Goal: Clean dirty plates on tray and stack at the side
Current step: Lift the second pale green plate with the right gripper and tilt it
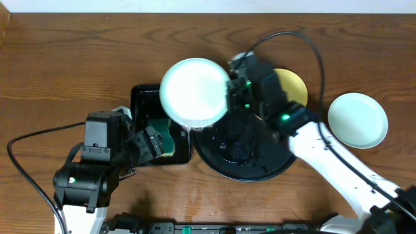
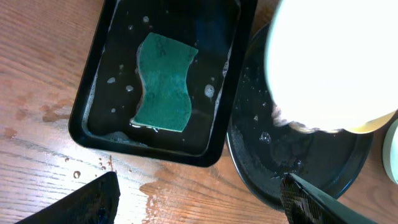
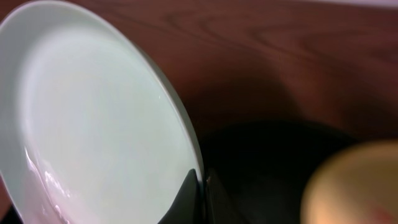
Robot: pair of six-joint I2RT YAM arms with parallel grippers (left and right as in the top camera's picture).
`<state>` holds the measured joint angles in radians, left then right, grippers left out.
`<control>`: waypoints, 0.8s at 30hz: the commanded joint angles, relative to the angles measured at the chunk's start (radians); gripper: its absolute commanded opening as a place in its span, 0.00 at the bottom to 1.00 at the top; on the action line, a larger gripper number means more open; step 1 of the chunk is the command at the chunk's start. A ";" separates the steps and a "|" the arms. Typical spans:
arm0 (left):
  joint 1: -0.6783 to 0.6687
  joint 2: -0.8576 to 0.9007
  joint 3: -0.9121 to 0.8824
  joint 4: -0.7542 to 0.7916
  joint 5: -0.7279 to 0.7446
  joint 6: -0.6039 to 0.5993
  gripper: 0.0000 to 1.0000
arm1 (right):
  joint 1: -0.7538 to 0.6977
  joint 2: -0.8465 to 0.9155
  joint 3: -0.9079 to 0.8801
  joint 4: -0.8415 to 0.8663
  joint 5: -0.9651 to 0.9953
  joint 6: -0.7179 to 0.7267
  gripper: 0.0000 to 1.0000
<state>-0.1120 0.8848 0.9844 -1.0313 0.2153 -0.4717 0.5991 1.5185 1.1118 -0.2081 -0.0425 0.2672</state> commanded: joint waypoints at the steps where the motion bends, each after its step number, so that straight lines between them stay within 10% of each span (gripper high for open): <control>1: 0.004 0.003 0.023 -0.004 0.009 -0.008 0.84 | 0.084 0.089 0.016 0.087 0.068 0.004 0.01; 24: 0.004 0.003 0.021 -0.004 0.009 -0.008 0.84 | 0.331 0.064 0.016 0.384 0.471 -0.543 0.01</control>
<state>-0.1120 0.8883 0.9844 -1.0325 0.2157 -0.4744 0.9134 1.6421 1.1133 0.1650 0.3607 -0.2047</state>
